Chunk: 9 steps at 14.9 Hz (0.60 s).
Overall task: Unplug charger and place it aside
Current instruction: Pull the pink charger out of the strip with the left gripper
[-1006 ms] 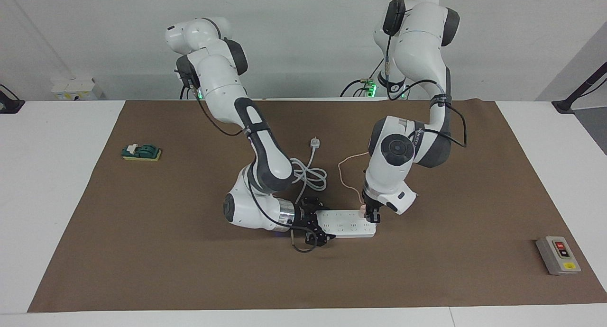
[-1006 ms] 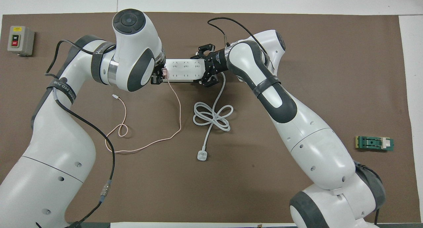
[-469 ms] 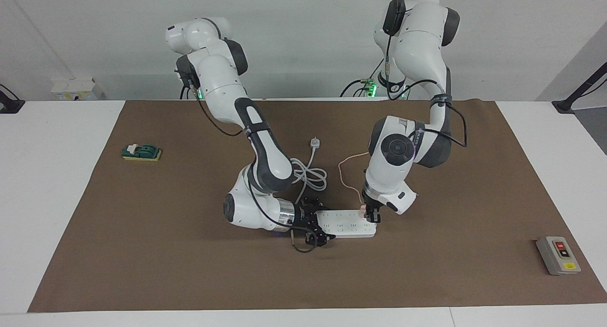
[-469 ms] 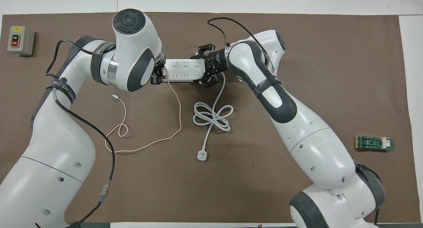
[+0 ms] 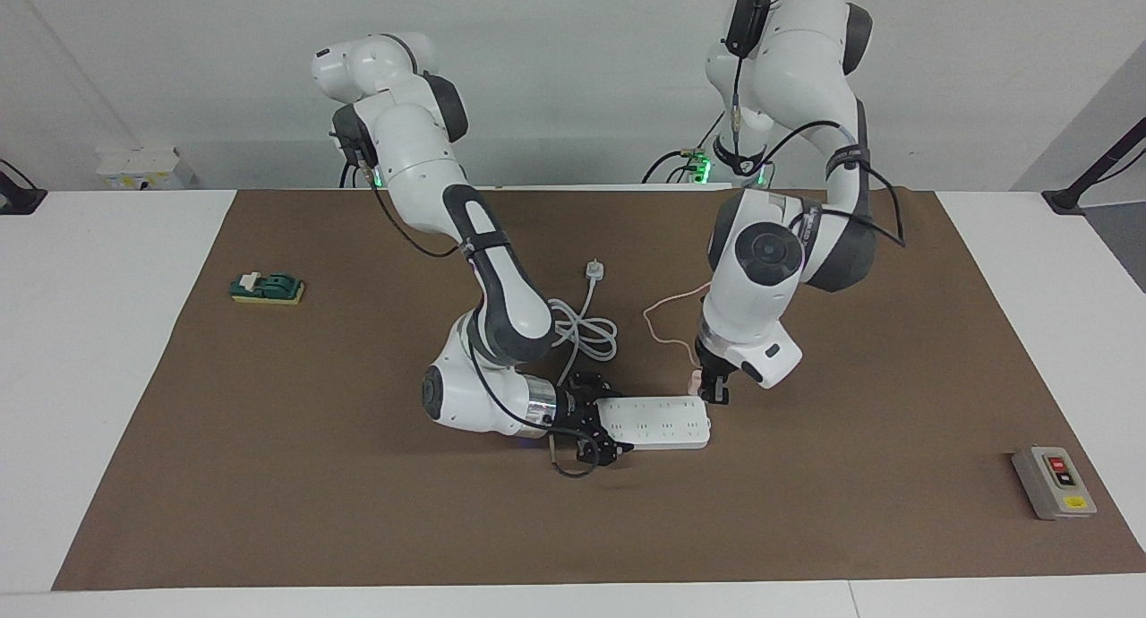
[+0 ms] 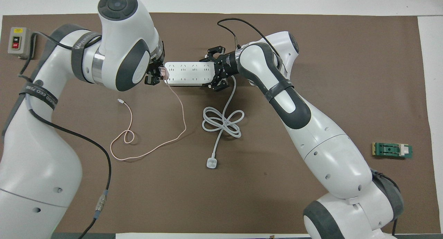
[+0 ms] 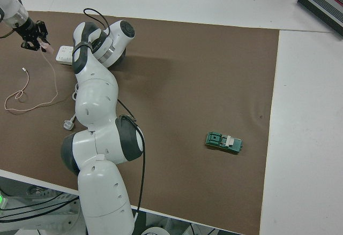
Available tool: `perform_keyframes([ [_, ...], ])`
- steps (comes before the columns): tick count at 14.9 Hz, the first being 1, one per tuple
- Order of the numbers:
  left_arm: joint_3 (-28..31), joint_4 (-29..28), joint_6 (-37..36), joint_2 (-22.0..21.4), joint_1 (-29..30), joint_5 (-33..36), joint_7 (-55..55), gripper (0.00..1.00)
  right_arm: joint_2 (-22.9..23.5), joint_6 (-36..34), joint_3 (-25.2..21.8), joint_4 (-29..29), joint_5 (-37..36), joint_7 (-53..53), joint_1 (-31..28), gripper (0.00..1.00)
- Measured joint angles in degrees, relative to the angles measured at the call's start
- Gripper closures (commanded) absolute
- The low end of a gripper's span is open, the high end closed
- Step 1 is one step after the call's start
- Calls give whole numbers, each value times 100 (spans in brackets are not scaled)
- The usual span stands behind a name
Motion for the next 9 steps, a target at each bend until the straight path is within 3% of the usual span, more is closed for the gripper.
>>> perform_keyframes([
  [4, 32, -11, -126, -279, 45, 1, 1864, 100, -1, 2, 0, -1, 0, -1, 0, 100],
  [5, 35, -76, -189, -339, 102, 1, 2725, 100, -1, 2, 0, -1, 0, -1, 0, 94],
  [9, 37, -650, -276, -910, 523, -54, 5485, 100, -2, 3, 0, -3, 0, 0, 1, 18],
])
